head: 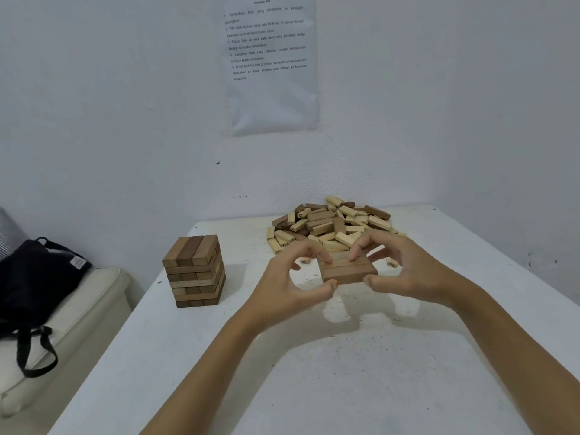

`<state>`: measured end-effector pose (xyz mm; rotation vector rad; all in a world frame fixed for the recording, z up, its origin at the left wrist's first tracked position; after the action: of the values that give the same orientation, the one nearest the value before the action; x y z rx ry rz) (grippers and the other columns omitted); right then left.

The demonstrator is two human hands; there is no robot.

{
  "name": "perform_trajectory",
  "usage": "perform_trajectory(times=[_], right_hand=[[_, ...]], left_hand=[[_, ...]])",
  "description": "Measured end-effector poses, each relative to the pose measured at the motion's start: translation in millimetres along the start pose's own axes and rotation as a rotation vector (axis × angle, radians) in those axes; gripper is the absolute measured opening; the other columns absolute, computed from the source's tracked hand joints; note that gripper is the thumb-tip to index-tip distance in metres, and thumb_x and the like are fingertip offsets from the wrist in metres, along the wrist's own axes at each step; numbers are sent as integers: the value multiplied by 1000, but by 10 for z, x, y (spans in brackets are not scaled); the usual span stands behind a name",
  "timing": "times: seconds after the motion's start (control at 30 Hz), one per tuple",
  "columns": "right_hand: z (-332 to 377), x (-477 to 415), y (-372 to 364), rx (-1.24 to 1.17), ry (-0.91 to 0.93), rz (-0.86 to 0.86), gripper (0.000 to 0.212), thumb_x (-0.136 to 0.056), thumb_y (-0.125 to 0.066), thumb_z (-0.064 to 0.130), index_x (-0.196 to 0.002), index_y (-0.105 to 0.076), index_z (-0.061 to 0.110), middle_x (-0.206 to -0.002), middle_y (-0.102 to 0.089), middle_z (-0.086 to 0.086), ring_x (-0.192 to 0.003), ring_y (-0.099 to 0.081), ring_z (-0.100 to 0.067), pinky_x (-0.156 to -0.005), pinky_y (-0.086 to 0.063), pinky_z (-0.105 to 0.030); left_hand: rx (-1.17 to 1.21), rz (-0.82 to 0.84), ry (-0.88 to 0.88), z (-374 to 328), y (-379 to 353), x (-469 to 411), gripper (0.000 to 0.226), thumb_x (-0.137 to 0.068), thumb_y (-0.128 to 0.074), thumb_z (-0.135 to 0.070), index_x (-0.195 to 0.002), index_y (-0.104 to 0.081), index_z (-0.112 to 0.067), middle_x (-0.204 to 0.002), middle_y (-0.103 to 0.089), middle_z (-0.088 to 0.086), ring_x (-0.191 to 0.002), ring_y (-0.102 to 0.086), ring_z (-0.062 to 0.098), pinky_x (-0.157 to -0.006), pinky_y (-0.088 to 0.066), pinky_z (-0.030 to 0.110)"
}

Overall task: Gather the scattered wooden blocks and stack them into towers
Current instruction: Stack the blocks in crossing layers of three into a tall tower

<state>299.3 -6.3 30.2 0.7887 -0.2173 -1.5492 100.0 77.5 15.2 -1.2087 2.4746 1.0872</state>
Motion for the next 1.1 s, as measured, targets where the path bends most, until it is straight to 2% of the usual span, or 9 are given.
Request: perform_trajectory(times=[0.13,0.23,0.37,0.47,0.6,0.67,0.73,0.87,1.1], right_hand=[[148,-79,-25,-126,87,-45,31,-62,-66,36,-93,-66,29,-101,-65,3,-102,-61,-15,-89,-46,-19],[291,-185,-65,-144,123,-41,31,-63,-67,36,-94,-67,28,-103,-65,3,-103,-60,-15,-87,-44,-18],[487,-398,-182,-109,121,-2,28,-66,-72,30,-94,-66,32,-103,-67,12,-100,-62,-11,-89,-46,-28],[626,-601,-336,-105,111,15,30,-66,-75,34,-95,-67,35,-105,-67,10,-98,-64,-19,-86,-53,-41],[764,-879,-579,-112,111,0,28,-67,-79,39,-94,-70,36,-98,-66,19,-96,-60,-2,-78,-50,-27],[815,-1011,-721,-140,97,11,26,-72,-83,33,-95,-70,34,-97,-64,23,-95,-59,1,-80,-51,-29],[845,-1133,-866,-141,90,7,23,-75,-81,28,-95,-70,32,-97,-62,27,-95,-55,6,-81,-45,-25],[840,-1320,-1127,-116,81,-7,23,-74,-81,26,-93,-69,33,-112,-62,16,-109,-51,-2,-91,-41,-24],[694,-1460,-1417,-101,35,-13,28,-73,-81,25,-95,-68,34,-111,-61,18,-109,-48,1,-81,-34,-14]], left_hand=[[26,-62,-39,-125,175,9,33,-69,-65,-49,-98,-62,-33,-108,-62,-18,-111,-52,4,-90,-43,28],[15,-77,-55,-172,357,61,32,-70,-66,-49,-97,-62,-34,-108,-63,-17,-112,-53,4,-90,-43,25],[-61,-80,-69,-179,735,101,32,-70,-68,-46,-98,-64,-32,-106,-65,-17,-105,-58,3,-93,-43,30],[-124,-70,-61,-120,1067,108,32,-70,-68,-45,-99,-65,-32,-108,-67,-15,-102,-62,11,-96,-40,33],[-119,-79,-19,30,1463,129,30,-68,-67,-43,-97,-66,-33,-111,-67,-14,-115,-56,8,-98,-34,31],[-121,-88,-1,131,1625,145,33,-68,-67,-42,-98,-66,-30,-113,-67,-13,-116,-56,8,-100,-34,32],[-128,-99,19,237,1754,171,37,-68,-67,-42,-101,-66,-26,-115,-67,-11,-117,-55,9,-100,-35,32],[-108,-108,83,456,1926,247,42,-67,-69,-42,-105,-67,-24,-120,-65,-11,-120,-54,6,-102,-36,34],[-77,-73,171,744,2013,308,42,-67,-72,-42,-108,-69,-28,-126,-62,-14,-124,-50,4,-109,-34,40]])
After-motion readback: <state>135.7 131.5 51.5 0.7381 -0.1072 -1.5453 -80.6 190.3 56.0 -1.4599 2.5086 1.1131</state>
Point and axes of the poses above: each hand's wrist, its own x-axis away from the middle knuckle, its own y-axis out of the back of the hand, z = x × y, the point moved 1 cm from there along -x, towards the middle knuckle
